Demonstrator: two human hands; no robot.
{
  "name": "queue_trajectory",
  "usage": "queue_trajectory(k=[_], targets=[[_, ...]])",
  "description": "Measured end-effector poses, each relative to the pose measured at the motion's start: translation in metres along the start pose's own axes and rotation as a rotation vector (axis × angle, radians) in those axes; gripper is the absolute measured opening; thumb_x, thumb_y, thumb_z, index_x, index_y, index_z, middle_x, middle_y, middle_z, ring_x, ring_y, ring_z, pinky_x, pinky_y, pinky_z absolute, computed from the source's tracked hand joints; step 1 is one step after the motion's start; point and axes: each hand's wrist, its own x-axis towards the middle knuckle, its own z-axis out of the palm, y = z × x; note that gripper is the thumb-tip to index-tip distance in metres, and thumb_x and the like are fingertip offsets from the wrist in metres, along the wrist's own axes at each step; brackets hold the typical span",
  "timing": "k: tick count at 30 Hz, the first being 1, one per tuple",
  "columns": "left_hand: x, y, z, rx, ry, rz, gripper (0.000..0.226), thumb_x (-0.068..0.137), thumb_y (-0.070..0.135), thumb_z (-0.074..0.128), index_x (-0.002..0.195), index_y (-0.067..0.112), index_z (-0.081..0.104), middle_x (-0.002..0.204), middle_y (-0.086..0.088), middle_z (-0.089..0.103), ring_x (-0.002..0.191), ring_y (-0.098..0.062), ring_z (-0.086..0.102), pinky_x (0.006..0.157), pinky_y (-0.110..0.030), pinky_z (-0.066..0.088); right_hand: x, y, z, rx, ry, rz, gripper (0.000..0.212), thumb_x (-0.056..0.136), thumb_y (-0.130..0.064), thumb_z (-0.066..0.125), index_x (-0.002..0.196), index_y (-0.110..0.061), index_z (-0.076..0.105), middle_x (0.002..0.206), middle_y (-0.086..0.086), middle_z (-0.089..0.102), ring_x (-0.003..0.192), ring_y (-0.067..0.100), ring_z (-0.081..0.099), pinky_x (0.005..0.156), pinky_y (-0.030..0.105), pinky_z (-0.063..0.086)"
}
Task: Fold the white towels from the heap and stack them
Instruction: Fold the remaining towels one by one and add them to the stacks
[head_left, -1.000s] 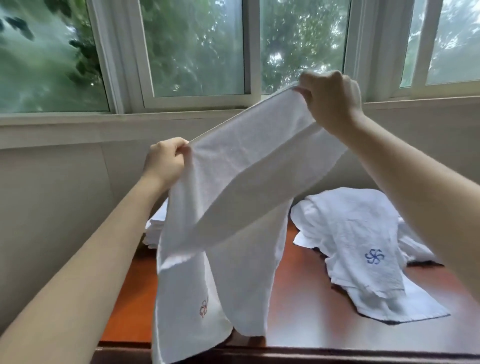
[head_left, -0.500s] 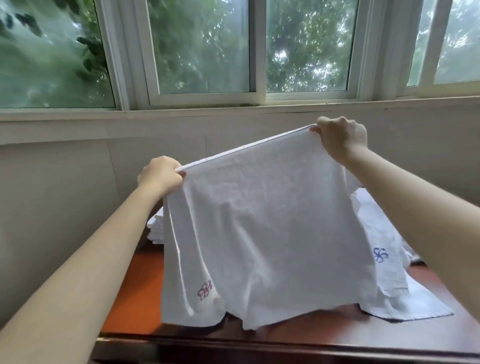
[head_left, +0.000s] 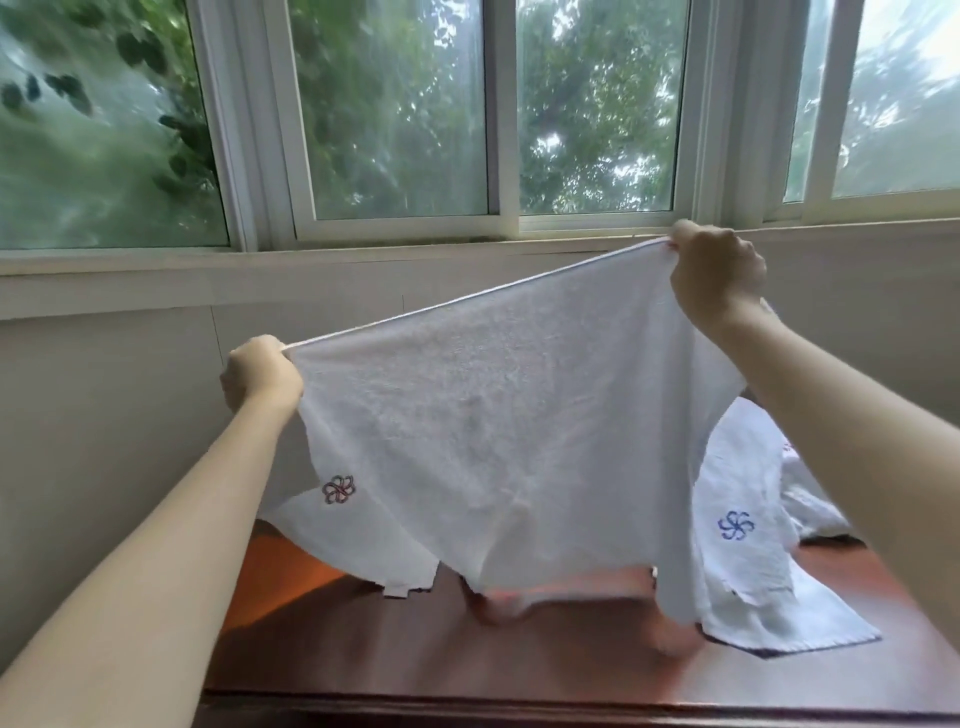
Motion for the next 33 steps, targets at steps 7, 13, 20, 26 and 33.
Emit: queue_trajectory(k=[7, 13, 20, 26, 33], targets=[[-0.007, 0.041, -0.044, -0.274, 0.285, 0.168, 0.031, 0.094, 0.004, 0.032, 0.115, 0.002, 0.054, 0.128, -0.023, 0.046, 0.107, -0.042, 0.051, 0.086, -0.043, 0.039, 0.01, -0.015, -0.057, 0.186, 0.264, 0.16, 0.029, 0.09, 0.005, 0.036, 0.108, -0.003, 0.058, 0.106, 0.021, 0.062, 0.099, 0.041, 0.06, 0.077, 0.042, 0.047], [-0.003, 0.061, -0.069, -0.271, 0.568, 0.421, 0.032, 0.096, 0.002, 0.028, 0.115, 0.002, 0.053, 0.146, -0.019, 0.035, 0.133, -0.03, 0.037, 0.098, -0.046, 0.038, 0.022, -0.005, -0.083, 0.289, 0.48, 0.301, 0.03, 0.092, -0.007, 0.032, 0.109, -0.013, 0.056, 0.108, 0.013, 0.064, 0.099, 0.033, 0.062, 0.077, 0.038, 0.047], [0.022, 0.051, -0.012, -0.304, 0.332, 0.414, 0.025, 0.092, 0.003, 0.035, 0.102, 0.004, 0.057, 0.124, -0.023, 0.046, 0.117, -0.036, 0.042, 0.086, -0.04, 0.038, 0.033, 0.007, -0.026, 0.221, 0.214, 0.212, 0.023, 0.09, -0.004, 0.044, 0.103, -0.009, 0.062, 0.105, 0.025, 0.064, 0.102, 0.042, 0.058, 0.087, 0.042, 0.043], [0.028, -0.028, 0.115, 0.136, -0.274, 0.328, 0.037, 0.089, 0.0, 0.042, 0.116, 0.01, 0.066, 0.123, -0.025, 0.047, 0.116, -0.039, 0.047, 0.096, -0.034, 0.038, -0.023, 0.041, 0.124, -0.103, -0.472, 0.121, 0.026, 0.086, -0.017, 0.059, 0.109, -0.019, 0.071, 0.118, 0.012, 0.062, 0.111, 0.034, 0.052, 0.092, 0.033, 0.041], [0.026, -0.096, 0.212, 0.342, -0.642, 0.261, 0.029, 0.099, 0.028, 0.045, 0.116, 0.021, 0.067, 0.134, -0.019, 0.047, 0.134, -0.032, 0.032, 0.105, -0.034, 0.034, -0.102, 0.059, 0.251, -0.182, -0.612, 0.248, 0.033, 0.095, -0.01, 0.039, 0.12, -0.01, 0.06, 0.116, 0.008, 0.053, 0.109, 0.031, 0.056, 0.084, 0.033, 0.044]])
